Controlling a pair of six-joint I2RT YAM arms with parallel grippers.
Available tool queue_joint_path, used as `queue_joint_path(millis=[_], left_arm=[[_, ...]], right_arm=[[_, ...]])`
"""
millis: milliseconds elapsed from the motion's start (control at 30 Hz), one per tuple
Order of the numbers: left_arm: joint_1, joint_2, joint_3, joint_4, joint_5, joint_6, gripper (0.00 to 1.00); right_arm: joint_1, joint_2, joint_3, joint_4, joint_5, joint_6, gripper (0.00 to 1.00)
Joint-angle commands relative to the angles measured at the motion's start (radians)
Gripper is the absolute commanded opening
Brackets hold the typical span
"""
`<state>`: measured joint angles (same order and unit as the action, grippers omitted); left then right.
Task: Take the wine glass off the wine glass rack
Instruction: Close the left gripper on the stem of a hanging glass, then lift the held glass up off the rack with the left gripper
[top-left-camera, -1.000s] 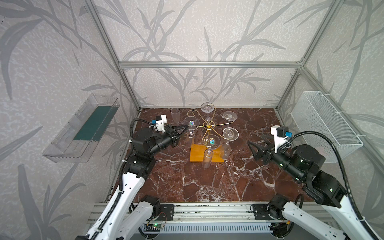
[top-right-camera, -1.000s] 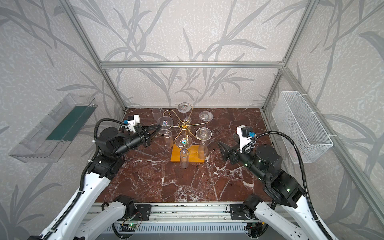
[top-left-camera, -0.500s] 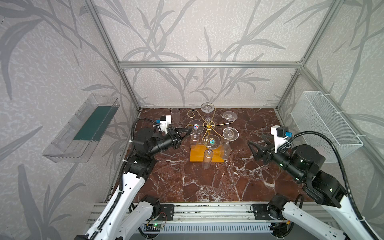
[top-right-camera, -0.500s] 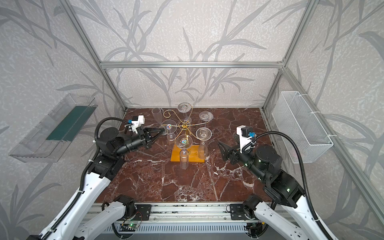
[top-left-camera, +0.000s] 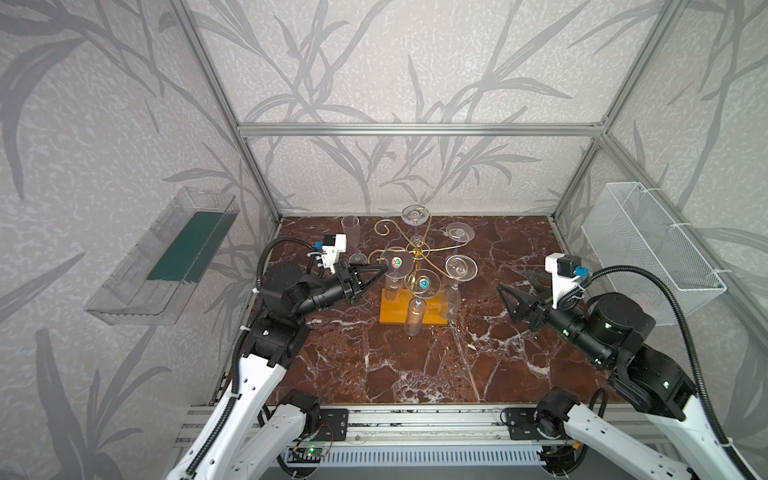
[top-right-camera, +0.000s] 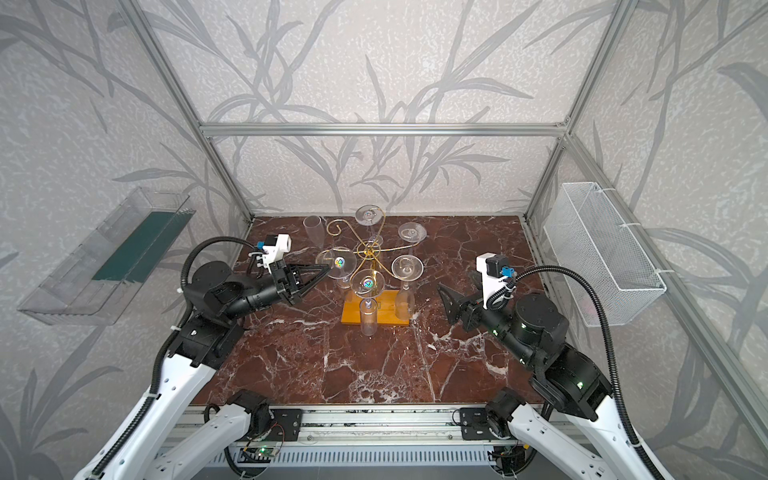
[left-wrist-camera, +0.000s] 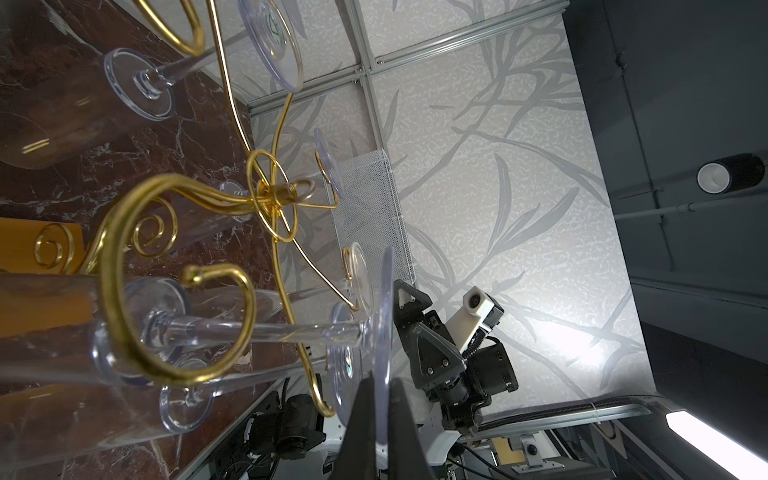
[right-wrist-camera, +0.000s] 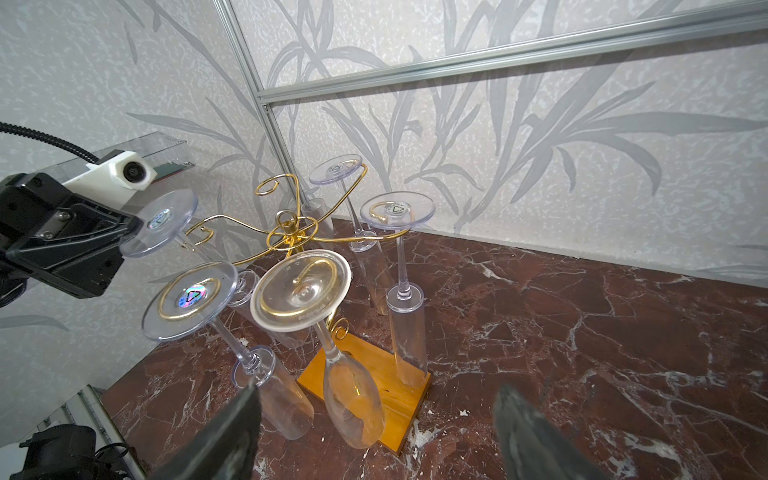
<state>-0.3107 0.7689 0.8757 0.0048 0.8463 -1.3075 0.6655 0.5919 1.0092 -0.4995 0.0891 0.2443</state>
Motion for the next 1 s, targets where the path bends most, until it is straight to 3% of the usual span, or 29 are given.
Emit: queue_joint_path(millis=[0, 233, 433, 800, 967], left_arm=[[-0.004, -0.071, -0.029, -0.036, -0.036, 0.029, 0.00], [-0.003, -0.170, -0.025, -0.277, -0.135, 0.149, 0.00], [-0.002, -0.200, 0.131, -0.679, -0.410, 0.431, 0.00], [-0.004, -0.039, 0.431, -0.888, -0.555, 0.987, 0.00], [-0.049, -0.003, 0.533, -0.866, -0.682, 1.281, 0.00]], right_arm=[[-0.003, -0.012, -0.015, 0.003, 0.011, 0.012, 0.86], [-0.003, -0.008, -0.016, 0.003, 0.009, 0.006, 0.86], [-0.002, -0.013, -0.026, 0.004, 0.010, 0.007, 0.86], [-0.002, -0.010, -0.025, 0.011, 0.018, 0.003, 0.86], [-0.003, -0.006, -0.027, 0.025, 0.025, 0.000, 0.86]])
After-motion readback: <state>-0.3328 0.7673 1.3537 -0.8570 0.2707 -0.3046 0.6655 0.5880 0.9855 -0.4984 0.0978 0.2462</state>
